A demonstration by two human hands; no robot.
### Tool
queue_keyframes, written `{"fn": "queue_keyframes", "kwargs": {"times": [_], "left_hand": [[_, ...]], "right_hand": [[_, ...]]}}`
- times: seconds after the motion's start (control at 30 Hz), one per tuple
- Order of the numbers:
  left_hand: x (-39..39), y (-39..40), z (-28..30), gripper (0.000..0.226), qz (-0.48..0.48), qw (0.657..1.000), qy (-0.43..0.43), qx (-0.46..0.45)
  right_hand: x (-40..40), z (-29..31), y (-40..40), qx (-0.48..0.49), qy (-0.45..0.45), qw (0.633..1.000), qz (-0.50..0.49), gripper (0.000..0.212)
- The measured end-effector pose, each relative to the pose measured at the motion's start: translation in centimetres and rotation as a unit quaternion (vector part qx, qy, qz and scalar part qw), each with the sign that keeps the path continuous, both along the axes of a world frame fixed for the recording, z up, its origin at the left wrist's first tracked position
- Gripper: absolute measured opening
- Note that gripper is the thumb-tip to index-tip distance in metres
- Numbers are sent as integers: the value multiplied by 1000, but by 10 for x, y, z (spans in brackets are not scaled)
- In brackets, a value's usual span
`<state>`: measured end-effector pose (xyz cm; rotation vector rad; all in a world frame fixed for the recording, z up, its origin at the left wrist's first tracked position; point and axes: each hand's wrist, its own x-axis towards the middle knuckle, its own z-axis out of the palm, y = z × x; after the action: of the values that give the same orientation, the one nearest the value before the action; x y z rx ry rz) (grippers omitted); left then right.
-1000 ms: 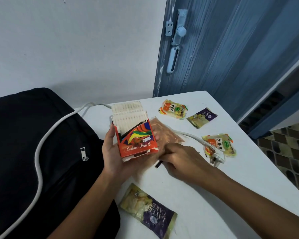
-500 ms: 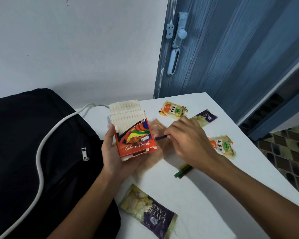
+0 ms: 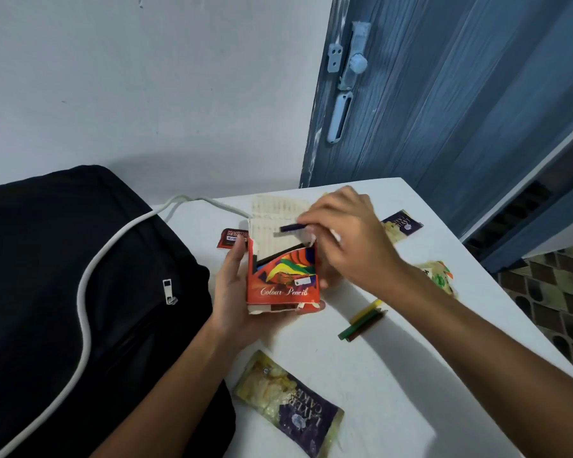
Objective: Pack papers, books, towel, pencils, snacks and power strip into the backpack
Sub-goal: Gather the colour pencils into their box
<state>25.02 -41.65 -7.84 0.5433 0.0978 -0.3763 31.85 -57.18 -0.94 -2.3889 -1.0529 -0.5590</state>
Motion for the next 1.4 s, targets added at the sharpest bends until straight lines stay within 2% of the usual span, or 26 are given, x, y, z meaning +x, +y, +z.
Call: {"fn": "queue_keyframes", "kwargs": {"times": [0.13, 0.37, 0.43, 0.5, 0.6, 0.63, 0.7, 0.77, 0.8, 0.87, 1.1, 1.3, 1.4], "left_hand": [[-1, 3, -2, 69, -3, 1000, -5, 24], [-2, 2, 1, 72, 5, 999, -14, 41], [-2, 2, 2, 72, 9, 1000, -8, 29], [-1, 3, 3, 72, 17, 1000, -5, 16], [0, 3, 5, 75, 14, 1000, -7, 7], [0, 3, 5, 75, 15, 1000, -2, 3], [0, 4, 4, 73, 20, 1000, 9, -16], [0, 4, 4, 71, 33, 999, 23, -18], [0, 4, 5, 70, 38, 999, 27, -12], [0, 2, 7, 67, 45, 998, 37, -6], [-2, -1, 11, 63, 51, 998, 31, -13], [-3, -2, 13, 63, 51, 998, 28, -5], [-3, -2, 12, 63, 54, 998, 30, 4]], "right_hand": [[-2, -3, 22, -99, -21, 995, -7, 17], [-12, -11, 24, -104, 2, 992, 68, 25], [-14, -10, 22, -78, 28, 993, 85, 34], [-13, -7, 17, -13, 42, 995, 88, 37], [-9, -4, 0, 75, 83, 992, 50, 22], [-7, -3, -9, 57, 116, 991, 24, 19], [-3, -1, -26, -91, 215, 972, -27, 16], [-3, -4, -40, -280, 295, 912, -51, 13], [-5, -7, -45, -336, 311, 887, -59, 15], [-10, -14, -50, -388, 300, 869, -71, 19], [-17, -37, -58, -394, 183, 900, -37, 12], [-19, -48, -64, -363, 137, 922, -6, 7], [-21, -42, -62, -289, 138, 947, 9, 7]]}}
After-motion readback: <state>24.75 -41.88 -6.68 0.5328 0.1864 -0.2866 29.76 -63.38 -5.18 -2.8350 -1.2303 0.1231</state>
